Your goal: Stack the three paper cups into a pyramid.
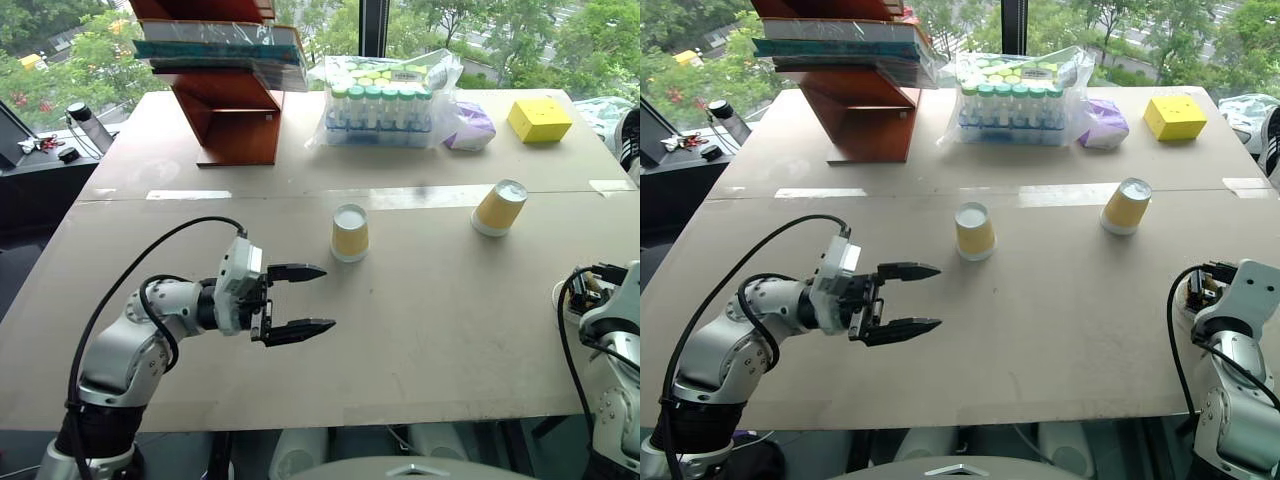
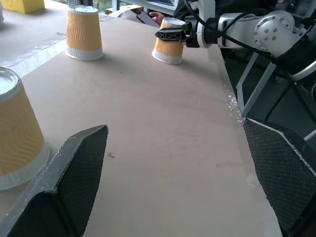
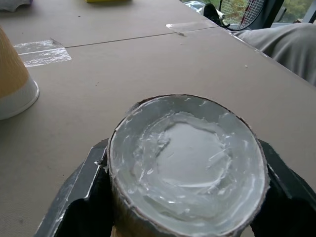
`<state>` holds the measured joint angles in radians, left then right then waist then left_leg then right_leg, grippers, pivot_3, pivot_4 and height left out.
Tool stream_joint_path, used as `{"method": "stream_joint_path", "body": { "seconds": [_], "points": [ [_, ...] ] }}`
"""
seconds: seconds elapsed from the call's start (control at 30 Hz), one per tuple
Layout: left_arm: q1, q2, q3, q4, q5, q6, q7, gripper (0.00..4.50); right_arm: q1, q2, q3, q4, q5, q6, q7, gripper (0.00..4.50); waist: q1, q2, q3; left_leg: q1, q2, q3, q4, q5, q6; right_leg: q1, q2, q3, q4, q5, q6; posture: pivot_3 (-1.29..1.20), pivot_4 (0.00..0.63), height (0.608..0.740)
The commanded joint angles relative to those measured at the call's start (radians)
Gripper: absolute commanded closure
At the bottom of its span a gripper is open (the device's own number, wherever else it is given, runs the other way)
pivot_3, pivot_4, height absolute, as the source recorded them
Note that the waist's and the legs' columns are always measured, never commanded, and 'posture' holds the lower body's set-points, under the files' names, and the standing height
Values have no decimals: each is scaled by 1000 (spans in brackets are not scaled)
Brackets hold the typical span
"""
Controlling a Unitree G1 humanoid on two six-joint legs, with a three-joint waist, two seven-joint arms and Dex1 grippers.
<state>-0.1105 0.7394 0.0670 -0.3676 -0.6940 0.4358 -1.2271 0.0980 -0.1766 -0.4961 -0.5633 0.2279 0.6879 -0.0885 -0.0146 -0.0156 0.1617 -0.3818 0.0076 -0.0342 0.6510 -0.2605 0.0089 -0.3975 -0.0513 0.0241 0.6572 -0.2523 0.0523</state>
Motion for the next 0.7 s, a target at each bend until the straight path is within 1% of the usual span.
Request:
{"method": "stream_joint_path", "body": {
  "seconds": [0.03,0.13,0.23,0.37,0.43,0.5,0.6,0.7],
  "points": [
    [-30,16,15,-31,-36,-6,-36,0,5,-12,-29,-31,8,6,1,2416,0,0,0,0,0,0,0,0,0,0,0,0,0,0,0,0,150,740],
    [-46,10,12,-31,-43,-6,-39,0,20,-28,-14,-53,9,-4,24,2419,0,0,0,0,-1,0,0,0,0,0,0,0,0,0,0,0,150,740],
    [-50,0,14,-34,-46,-5,-30,0,41,-60,44,-96,21,-45,102,2419,-1,0,0,0,-1,0,0,0,0,0,0,0,0,0,0,0,150,740],
    [-41,-34,40,-33,-35,-16,36,0,21,-112,230,-188,90,-31,251,2419,-12,1,0,1,0,1,0,0,0,0,1,1,0,0,0,0,150,740],
    [-33,-64,66,-12,-25,-32,87,0,-32,-125,328,-184,99,-8,284,2419,-22,0,0,1,1,0,0,0,0,0,1,1,0,0,0,0,150,740],
    [-24,-83,82,9,-12,-59,105,0,-83,-134,393,-157,89,1,297,2419,-23,0,1,1,1,0,0,0,0,0,2,1,0,0,1,0,150,740],
    [2,-66,128,50,3,-67,125,0,-220,-129,497,-32,75,-13,342,2419,-24,-1,1,0,0,-1,0,0,0,0,1,0,0,1,1,0,150,740],
    [38,-36,181,98,18,-92,108,0,-358,-111,588,107,51,-39,389,2419,-27,-2,2,0,0,-1,0,0,0,0,1,0,-1,1,1,0,150,740]
  ]
}}
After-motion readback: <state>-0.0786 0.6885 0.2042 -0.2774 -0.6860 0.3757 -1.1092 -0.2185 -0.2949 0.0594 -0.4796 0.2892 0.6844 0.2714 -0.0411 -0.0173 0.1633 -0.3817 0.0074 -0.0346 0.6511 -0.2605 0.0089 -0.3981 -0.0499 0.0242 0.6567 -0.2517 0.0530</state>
